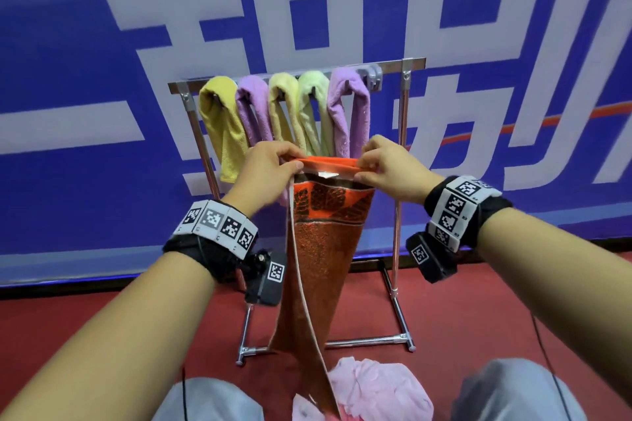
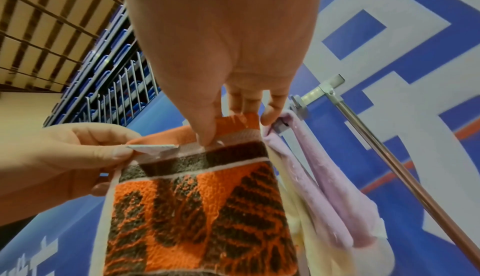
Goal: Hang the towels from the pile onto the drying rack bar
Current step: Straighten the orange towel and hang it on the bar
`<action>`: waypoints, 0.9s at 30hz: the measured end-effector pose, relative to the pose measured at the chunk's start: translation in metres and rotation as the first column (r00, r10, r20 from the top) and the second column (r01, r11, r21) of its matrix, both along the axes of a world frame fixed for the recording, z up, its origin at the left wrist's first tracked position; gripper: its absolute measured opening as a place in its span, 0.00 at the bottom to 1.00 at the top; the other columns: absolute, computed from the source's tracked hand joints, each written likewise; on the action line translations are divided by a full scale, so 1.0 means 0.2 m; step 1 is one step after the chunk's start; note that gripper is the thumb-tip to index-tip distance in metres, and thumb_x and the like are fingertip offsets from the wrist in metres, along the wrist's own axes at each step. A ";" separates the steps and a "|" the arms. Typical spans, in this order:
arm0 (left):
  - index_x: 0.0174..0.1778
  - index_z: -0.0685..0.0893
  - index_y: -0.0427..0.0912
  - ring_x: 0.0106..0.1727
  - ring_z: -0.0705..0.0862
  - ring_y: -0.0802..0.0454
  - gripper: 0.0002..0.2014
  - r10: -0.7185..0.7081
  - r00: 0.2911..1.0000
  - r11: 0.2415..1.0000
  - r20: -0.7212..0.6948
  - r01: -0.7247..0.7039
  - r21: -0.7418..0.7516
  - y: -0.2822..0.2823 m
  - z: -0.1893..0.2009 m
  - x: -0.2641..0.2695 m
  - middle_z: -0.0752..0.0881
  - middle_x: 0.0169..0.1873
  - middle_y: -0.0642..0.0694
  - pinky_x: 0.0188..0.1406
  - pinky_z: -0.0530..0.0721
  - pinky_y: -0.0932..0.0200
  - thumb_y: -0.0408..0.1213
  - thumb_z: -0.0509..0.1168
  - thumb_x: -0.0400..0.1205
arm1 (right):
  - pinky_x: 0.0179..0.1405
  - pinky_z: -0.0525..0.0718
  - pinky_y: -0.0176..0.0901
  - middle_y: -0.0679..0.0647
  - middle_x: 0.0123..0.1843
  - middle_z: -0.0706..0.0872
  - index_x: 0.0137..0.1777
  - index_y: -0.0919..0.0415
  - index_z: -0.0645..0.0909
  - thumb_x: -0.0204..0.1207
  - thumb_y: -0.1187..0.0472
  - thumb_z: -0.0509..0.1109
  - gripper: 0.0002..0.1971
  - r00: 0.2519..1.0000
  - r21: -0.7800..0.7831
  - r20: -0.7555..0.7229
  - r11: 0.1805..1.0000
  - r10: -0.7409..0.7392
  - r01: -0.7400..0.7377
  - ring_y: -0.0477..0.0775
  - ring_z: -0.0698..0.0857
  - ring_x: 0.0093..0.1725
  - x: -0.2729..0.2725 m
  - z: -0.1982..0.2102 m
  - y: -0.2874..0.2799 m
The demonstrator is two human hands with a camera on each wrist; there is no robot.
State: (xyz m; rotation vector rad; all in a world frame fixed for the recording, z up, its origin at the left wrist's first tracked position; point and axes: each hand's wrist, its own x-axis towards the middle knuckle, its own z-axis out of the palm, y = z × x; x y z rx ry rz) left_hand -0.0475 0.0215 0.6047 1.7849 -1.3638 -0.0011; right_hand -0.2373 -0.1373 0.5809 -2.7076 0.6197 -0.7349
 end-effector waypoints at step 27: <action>0.41 0.89 0.49 0.45 0.88 0.48 0.07 0.107 0.989 0.984 0.101 -0.090 -0.153 -0.32 0.72 0.36 0.90 0.38 0.49 0.51 0.86 0.51 0.31 0.73 0.75 | 0.37 0.79 0.35 0.46 0.35 0.86 0.52 0.54 0.88 0.71 0.64 0.79 0.11 0.978 -0.114 0.205 0.993 0.027 -0.003 0.45 0.83 0.34 0.27 0.96 -0.27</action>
